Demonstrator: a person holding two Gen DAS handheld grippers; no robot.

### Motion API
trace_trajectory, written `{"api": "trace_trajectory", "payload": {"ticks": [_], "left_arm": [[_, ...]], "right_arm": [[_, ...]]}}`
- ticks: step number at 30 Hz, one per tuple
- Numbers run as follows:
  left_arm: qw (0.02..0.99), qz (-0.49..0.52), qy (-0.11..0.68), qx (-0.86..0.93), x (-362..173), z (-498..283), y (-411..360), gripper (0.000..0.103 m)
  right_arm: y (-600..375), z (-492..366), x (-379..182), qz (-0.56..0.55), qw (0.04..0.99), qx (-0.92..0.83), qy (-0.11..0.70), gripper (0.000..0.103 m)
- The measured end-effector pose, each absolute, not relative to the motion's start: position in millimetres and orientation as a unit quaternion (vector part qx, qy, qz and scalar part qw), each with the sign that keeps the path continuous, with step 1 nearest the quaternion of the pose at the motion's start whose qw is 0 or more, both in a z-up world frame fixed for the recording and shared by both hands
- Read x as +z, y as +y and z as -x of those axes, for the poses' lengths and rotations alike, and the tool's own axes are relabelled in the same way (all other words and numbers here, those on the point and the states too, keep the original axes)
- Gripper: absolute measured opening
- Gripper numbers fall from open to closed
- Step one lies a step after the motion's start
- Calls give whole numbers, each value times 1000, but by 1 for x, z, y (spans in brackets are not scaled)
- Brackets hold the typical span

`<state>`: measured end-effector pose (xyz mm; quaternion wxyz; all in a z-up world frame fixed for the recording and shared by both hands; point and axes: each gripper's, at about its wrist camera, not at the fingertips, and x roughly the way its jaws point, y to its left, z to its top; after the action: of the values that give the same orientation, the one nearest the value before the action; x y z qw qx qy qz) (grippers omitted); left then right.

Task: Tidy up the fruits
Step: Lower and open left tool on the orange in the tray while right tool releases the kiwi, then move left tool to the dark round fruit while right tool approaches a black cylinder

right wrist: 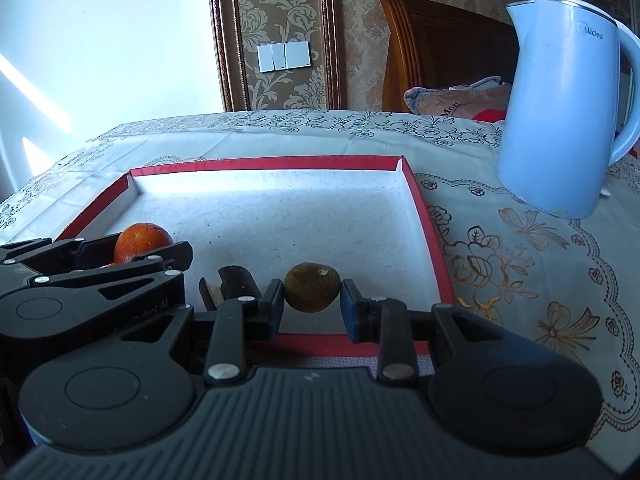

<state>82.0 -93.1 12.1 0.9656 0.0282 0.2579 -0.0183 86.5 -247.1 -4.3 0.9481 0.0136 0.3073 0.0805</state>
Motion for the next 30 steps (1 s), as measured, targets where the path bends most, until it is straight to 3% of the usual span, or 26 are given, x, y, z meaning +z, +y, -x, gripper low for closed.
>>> {"api": "trace_trajectory", "payload": {"ticks": [22,27,30], "left_arm": [[961,-15,275,-33,1,-75,-86,43],[966,-16,257,-24,7,-72,-84,57],[967,-10,253,-25,10,-72,-81,58]], "right_arm": [[-246,-80,-8,3,954,87,285,29],[-247,-79,-8,0,955,86,284,30],[-247,-79,-8,-2,955,86,283,30]]}}
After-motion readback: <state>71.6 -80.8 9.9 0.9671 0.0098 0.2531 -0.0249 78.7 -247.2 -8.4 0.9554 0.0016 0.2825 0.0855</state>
